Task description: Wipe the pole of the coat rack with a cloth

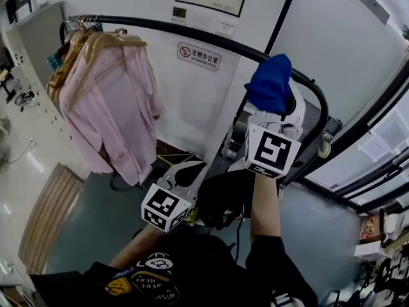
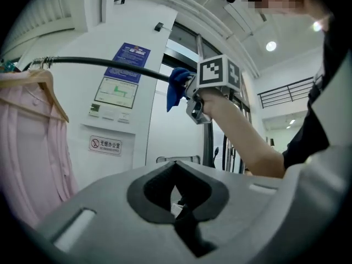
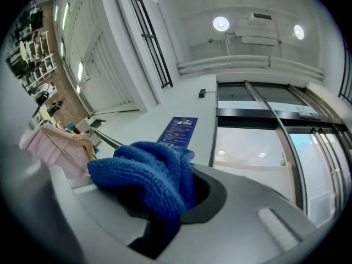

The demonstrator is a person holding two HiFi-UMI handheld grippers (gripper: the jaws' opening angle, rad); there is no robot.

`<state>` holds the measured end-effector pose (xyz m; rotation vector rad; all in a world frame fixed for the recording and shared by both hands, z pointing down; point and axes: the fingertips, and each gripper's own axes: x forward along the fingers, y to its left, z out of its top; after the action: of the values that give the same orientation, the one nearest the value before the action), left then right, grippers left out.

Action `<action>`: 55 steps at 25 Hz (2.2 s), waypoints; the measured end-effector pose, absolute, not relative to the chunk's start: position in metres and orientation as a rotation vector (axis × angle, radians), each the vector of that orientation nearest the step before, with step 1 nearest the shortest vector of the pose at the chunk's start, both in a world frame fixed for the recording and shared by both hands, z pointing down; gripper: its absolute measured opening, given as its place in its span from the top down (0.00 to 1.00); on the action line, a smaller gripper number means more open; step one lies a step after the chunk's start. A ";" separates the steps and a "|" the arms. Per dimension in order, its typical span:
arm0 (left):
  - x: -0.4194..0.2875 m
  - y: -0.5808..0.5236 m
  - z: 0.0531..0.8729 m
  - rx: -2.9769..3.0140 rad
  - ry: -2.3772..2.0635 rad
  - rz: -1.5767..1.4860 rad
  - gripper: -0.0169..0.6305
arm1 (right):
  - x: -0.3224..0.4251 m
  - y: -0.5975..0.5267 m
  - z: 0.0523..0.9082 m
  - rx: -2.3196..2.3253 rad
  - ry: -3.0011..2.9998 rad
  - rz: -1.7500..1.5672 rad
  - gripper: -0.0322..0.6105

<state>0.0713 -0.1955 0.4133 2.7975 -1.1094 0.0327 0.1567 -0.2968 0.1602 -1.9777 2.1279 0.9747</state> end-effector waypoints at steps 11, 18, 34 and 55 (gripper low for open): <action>-0.065 -0.182 0.410 2.540 -1.593 -0.037 0.98 | -0.066 -0.380 0.158 -1.633 2.427 0.877 0.87; -0.128 -0.163 0.406 2.400 -1.793 -0.063 0.98 | -0.202 -0.430 0.164 -1.553 2.608 0.900 0.87; -0.047 -0.190 0.409 2.609 -1.432 -0.045 0.98 | -0.043 -0.361 0.165 -1.521 2.556 0.692 0.87; 0.039 -0.210 0.416 2.726 -1.207 -0.004 0.98 | 0.141 -0.309 0.166 -1.746 2.263 0.676 0.87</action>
<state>0.0394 -0.2104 0.4163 2.7255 -1.2071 -0.0043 0.1409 -0.3086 0.1665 -1.7457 2.2632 0.6756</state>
